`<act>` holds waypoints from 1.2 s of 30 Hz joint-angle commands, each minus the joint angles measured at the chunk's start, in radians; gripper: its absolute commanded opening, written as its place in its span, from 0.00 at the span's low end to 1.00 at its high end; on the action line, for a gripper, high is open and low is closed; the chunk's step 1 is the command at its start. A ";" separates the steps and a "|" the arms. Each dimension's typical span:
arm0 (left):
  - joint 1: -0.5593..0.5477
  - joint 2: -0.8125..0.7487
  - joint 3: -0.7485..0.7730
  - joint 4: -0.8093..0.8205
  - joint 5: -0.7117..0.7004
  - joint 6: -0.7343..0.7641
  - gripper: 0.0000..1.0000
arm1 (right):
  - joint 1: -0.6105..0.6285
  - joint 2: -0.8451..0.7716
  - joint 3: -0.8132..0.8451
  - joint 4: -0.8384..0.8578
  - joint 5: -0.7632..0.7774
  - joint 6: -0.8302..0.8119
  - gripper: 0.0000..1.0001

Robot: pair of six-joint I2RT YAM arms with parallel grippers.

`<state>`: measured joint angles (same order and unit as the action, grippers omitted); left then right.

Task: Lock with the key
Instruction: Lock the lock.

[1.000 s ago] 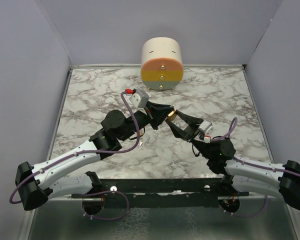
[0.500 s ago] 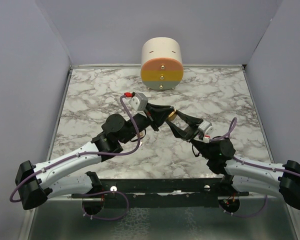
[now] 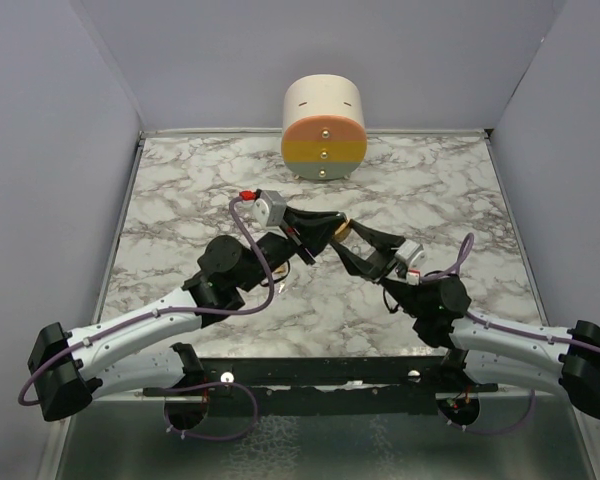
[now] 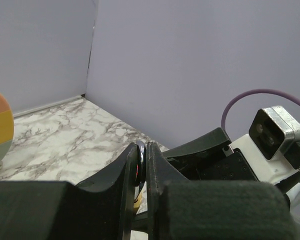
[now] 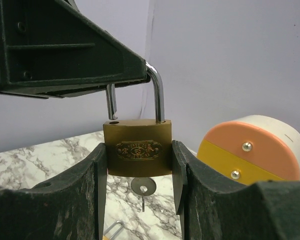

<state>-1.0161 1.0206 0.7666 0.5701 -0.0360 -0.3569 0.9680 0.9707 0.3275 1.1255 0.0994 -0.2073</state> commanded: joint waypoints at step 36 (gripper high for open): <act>-0.036 -0.047 0.176 -0.145 0.059 0.402 0.56 | -0.012 -0.042 0.099 -0.023 0.034 -0.033 0.01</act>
<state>-1.0492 0.9428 0.9085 0.4160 0.0330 -0.0402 0.9482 0.9405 0.4236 1.0679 0.1818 -0.2173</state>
